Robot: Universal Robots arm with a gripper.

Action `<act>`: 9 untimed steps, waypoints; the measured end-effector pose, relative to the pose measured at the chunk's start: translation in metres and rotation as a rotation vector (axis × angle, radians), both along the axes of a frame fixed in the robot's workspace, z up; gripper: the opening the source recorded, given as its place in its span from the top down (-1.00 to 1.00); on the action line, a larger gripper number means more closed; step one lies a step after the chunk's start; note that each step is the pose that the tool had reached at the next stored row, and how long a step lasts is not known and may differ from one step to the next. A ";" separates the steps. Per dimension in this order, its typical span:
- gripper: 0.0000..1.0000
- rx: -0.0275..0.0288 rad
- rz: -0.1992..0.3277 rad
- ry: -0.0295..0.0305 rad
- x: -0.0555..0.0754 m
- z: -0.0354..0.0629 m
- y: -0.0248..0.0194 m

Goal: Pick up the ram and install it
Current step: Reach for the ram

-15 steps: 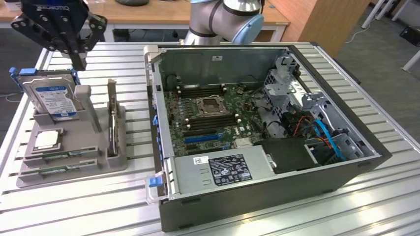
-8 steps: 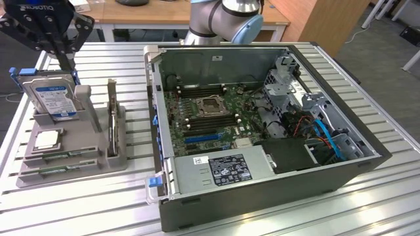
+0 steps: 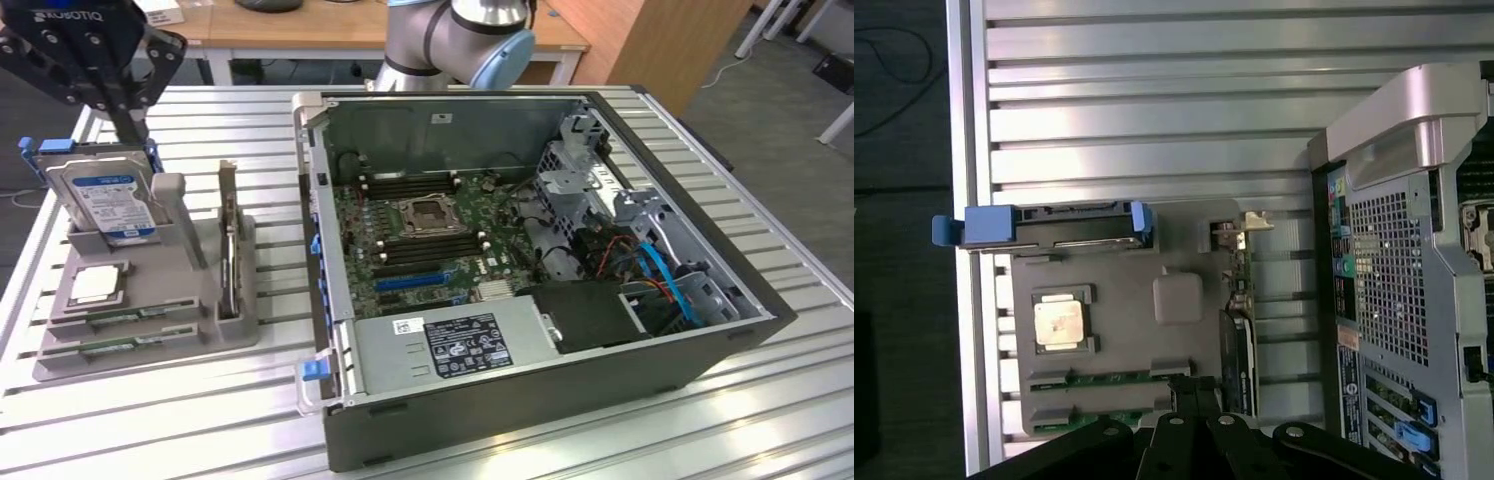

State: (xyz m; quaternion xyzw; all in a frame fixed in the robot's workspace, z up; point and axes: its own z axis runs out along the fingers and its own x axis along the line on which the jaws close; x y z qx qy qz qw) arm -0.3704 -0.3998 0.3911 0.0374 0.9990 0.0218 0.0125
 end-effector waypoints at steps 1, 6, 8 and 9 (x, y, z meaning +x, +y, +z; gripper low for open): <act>0.79 -0.0001 0.000 0.0000 0.000 0.0000 -0.0010; 0.79 -0.0002 0.000 -0.0001 -0.002 0.0000 -0.0136; 0.79 -0.0004 0.000 0.0000 -0.002 0.0000 -0.0199; 0.79 -0.0006 0.000 0.0000 -0.003 0.0000 -0.0229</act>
